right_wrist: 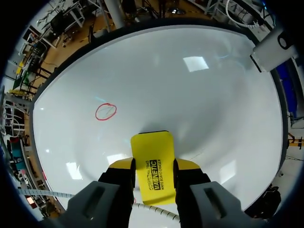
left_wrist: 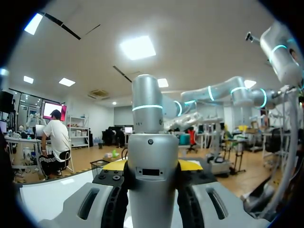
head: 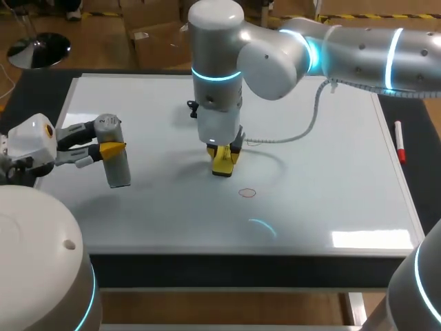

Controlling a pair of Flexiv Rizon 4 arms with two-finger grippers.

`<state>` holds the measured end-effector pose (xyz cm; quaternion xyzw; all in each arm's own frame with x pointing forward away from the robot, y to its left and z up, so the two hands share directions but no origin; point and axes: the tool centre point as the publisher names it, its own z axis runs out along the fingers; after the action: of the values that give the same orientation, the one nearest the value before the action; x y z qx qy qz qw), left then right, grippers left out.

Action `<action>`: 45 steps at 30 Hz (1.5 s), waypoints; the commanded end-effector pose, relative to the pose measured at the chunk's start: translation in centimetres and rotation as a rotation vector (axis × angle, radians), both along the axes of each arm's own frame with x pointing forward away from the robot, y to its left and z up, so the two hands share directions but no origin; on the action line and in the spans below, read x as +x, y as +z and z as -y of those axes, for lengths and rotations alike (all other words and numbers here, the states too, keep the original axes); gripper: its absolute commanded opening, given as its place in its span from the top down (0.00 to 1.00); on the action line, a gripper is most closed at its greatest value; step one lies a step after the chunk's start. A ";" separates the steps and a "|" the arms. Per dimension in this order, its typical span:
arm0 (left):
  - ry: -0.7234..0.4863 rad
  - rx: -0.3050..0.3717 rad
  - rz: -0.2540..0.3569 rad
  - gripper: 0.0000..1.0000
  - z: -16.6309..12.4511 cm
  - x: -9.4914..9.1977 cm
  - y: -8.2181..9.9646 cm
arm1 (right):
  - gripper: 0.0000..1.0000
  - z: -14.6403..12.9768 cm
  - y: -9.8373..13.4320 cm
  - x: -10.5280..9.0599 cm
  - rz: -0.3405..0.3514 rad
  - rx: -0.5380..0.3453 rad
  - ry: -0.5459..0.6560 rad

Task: Pick up the inspection probe, press it on each red-marked spot on the whiteboard one by one, put down the probe, pick up the eraser, and wipe off all the red marks.

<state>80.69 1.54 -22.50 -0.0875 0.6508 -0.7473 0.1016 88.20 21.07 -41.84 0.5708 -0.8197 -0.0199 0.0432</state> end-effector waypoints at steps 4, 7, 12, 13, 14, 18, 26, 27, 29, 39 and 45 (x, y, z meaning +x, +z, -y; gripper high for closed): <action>0.001 0.000 0.001 1.00 0.0 -0.1 0.1 | 1.00 2.6 2.5 -0.2 0.059 0.007 -0.045; 0.001 0.000 0.001 1.00 0.0 -0.1 0.1 | 1.00 3.9 3.3 0.0 0.073 0.002 -0.071; 0.001 0.000 0.001 1.00 0.0 -0.1 0.1 | 1.00 6.0 4.2 0.2 0.084 -0.005 -0.115; 0.001 0.000 0.001 1.00 0.0 -0.1 0.1 | 1.00 6.7 4.4 0.2 0.090 -0.001 -0.135; 0.001 0.000 0.001 1.00 0.0 -0.1 0.1 | 1.00 7.1 4.5 0.2 0.092 -0.008 -0.142; 0.001 0.000 0.001 1.00 0.0 -0.1 0.1 | 1.00 9.7 5.0 0.2 0.106 -0.022 -0.208; 0.001 0.000 0.001 1.00 0.0 -0.1 0.1 | 1.00 16.0 5.8 -0.5 0.124 -0.022 -0.378; 0.001 0.000 0.001 1.00 0.0 -0.1 0.1 | 1.00 16.5 5.9 -0.6 0.124 -0.010 -0.392; 0.001 0.000 0.001 1.00 0.0 -0.1 0.1 | 1.00 18.0 5.8 -1.0 0.118 -0.026 -0.434; 0.001 0.000 0.001 1.00 0.0 -0.1 0.1 | 1.00 23.9 5.5 -3.1 0.106 -0.028 -0.596; 0.001 0.000 0.001 1.00 0.0 -0.1 0.1 | 1.00 26.0 5.3 -4.3 0.107 0.008 -0.673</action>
<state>80.68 1.53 -22.51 -0.0874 0.6507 -0.7474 0.1015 85.46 -3.17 -36.81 0.2699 -0.9625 0.0116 0.0261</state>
